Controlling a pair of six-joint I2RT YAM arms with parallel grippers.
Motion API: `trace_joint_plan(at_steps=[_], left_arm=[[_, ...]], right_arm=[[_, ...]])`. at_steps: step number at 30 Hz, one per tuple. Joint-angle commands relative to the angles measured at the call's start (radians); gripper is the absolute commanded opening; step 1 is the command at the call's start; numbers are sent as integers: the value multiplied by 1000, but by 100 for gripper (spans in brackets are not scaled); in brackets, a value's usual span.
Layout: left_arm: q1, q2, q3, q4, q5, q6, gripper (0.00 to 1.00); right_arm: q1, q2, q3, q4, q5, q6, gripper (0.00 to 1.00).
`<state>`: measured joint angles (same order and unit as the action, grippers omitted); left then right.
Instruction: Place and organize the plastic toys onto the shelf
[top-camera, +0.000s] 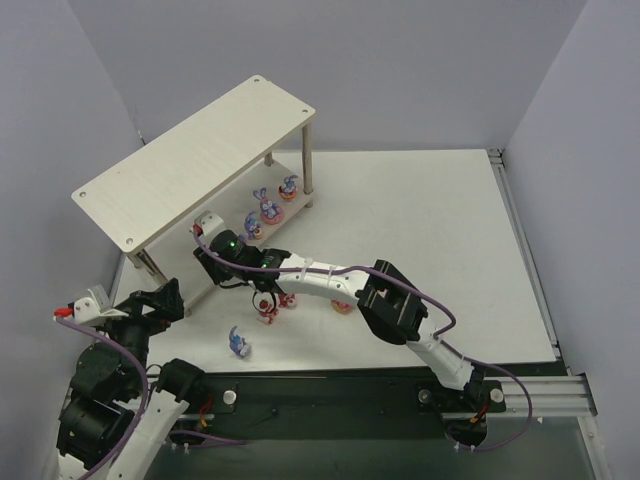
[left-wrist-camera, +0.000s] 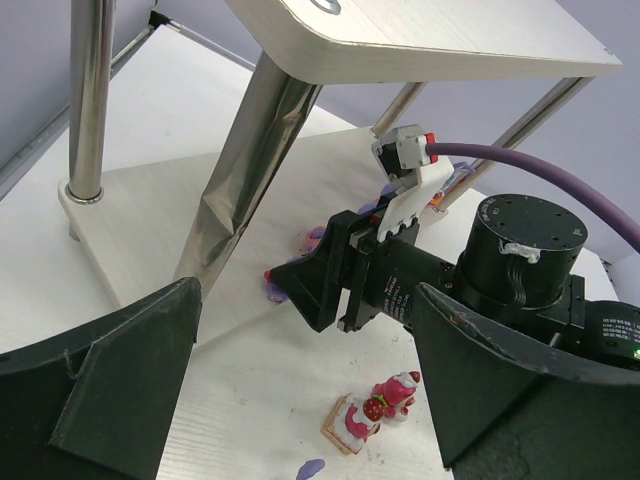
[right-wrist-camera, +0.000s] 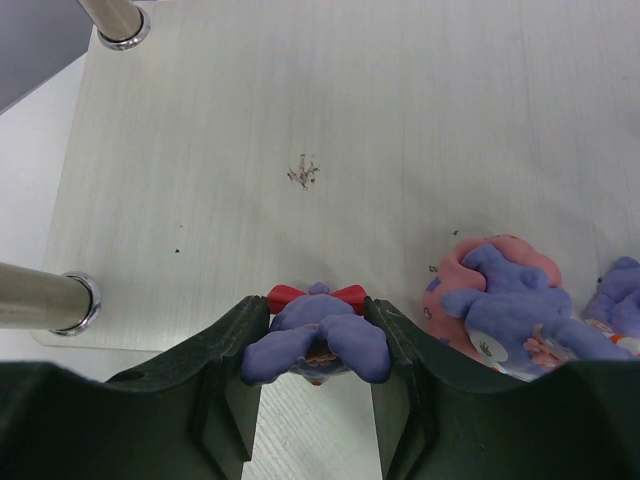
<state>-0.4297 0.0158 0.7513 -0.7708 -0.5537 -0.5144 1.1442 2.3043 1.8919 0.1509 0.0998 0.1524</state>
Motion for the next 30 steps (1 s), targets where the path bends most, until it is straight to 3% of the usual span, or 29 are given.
trace_joint_plan(at_steps=[1,19,26,30], left_arm=[[-1,-4,8,4,-15,-4,96],[-1,0,8,2,-17,-1,96],[-1,1,8,1,-17,-1,96],[-1,-2,10,1,-18,-3,96]], right_arm=[[-4,17,62,13,37,-5,4],[-1,50,110,-19,51,3,18],[-1,43,99,-13,55,-2,41],[-3,29,85,7,51,-4,48]])
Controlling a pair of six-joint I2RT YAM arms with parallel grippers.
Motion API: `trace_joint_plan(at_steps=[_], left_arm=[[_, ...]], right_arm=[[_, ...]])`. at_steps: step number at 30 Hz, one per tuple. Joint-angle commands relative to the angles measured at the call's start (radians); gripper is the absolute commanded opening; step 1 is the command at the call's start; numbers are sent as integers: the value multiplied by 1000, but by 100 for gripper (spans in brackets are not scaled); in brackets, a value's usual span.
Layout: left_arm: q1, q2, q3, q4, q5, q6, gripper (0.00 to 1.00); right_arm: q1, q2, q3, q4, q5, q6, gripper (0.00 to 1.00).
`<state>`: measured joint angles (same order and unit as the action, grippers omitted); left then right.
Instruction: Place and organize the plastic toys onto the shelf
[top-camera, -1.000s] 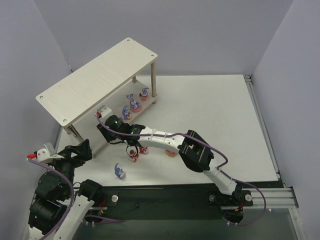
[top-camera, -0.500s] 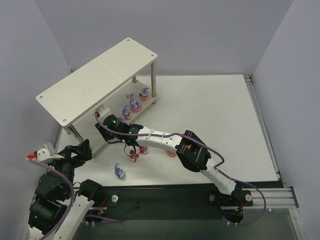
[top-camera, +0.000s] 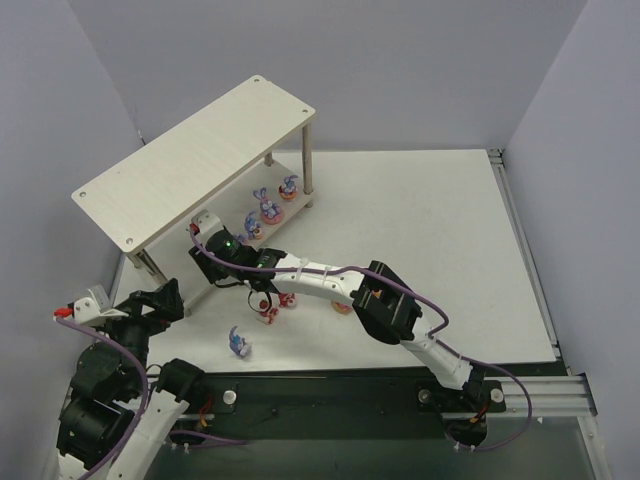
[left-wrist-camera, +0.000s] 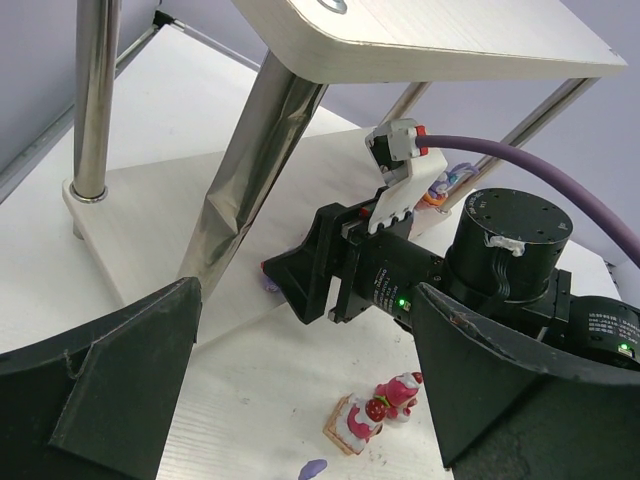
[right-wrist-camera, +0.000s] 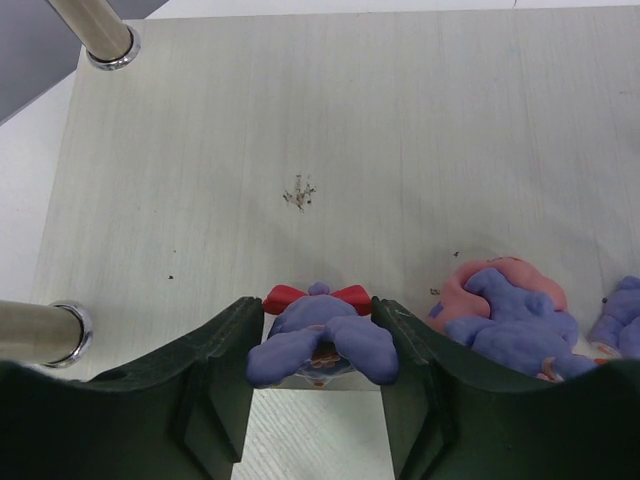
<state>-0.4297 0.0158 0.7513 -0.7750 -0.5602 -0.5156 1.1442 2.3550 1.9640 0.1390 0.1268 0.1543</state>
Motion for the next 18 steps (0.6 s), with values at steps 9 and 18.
trace_joint_plan(at_steps=[9,18], left_arm=[[-1,-10,11,2,-13,-1,96],[-1,-11,13,2,-20,-3,96]], right_arm=[[-6,-42,-31,80,5,-1,66],[-6,-95,-83,122,2,14,77]])
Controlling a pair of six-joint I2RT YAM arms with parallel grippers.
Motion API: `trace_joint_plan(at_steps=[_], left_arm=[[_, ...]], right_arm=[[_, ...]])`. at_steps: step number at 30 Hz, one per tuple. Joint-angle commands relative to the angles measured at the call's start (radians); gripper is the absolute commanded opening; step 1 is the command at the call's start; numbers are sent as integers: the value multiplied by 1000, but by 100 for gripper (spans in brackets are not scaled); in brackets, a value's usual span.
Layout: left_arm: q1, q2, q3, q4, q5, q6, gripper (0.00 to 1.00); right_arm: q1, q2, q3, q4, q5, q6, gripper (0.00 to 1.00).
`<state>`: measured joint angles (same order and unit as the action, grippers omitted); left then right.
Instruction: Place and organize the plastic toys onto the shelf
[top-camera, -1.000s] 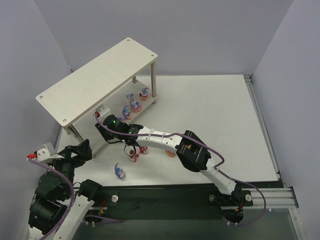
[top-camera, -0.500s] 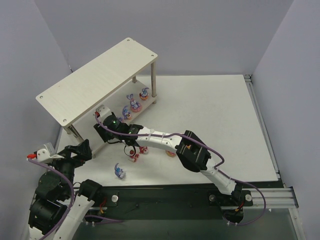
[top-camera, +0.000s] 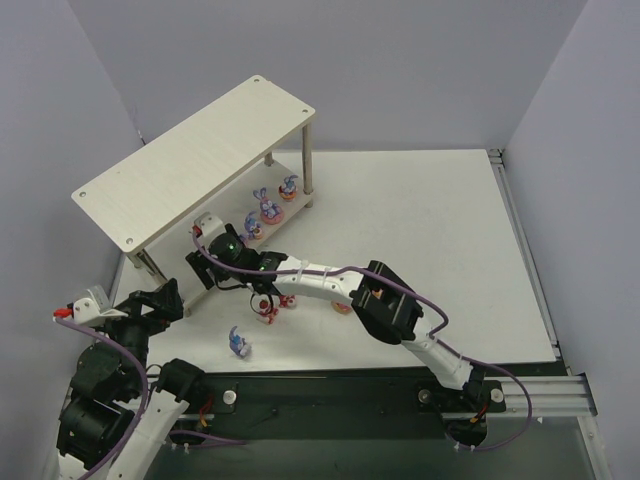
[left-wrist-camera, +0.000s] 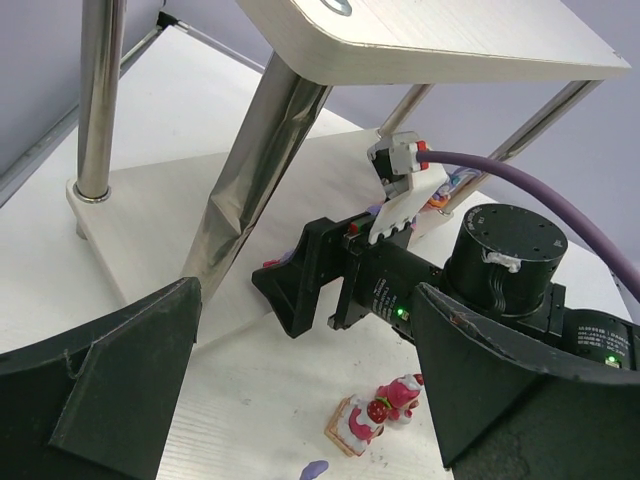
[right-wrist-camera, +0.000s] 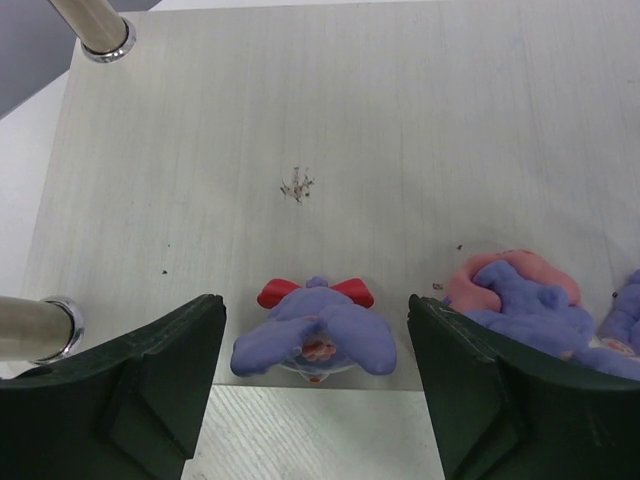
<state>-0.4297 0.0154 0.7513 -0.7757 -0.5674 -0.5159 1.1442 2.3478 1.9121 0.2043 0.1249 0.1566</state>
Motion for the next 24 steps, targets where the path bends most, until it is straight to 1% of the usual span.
trace_joint_plan(at_steps=[1,4,6,12,19,20,21,23,24], left_arm=[[-1,-11,13,1,-12,-3,96],[-1,-9,11,1,-12,-4,96],[-1,-11,13,3,-14,-4,97],[0,-11,11,1,-15,-9,97],[0,-9,13,-7,-26,-13,97],[0,-11,14,-7,-28,-13,97],[0,-9,13,-8,-29,-15,97],[0,-11,13,-8,-32,-15,97],[0,-11,13,-10,-32,-16,97]], right_arm=[[-6,-94,-45,60,5,14,80],[-3,-125,-73,78,1,15,89],[0,-154,-114,96,4,18,91],[11,-219,-183,138,-1,26,93],[34,-289,-249,156,4,32,93],[34,-309,-261,159,13,40,92],[34,-321,-292,165,18,46,87],[28,-356,-324,176,53,60,83],[23,-367,-340,176,64,81,78]])
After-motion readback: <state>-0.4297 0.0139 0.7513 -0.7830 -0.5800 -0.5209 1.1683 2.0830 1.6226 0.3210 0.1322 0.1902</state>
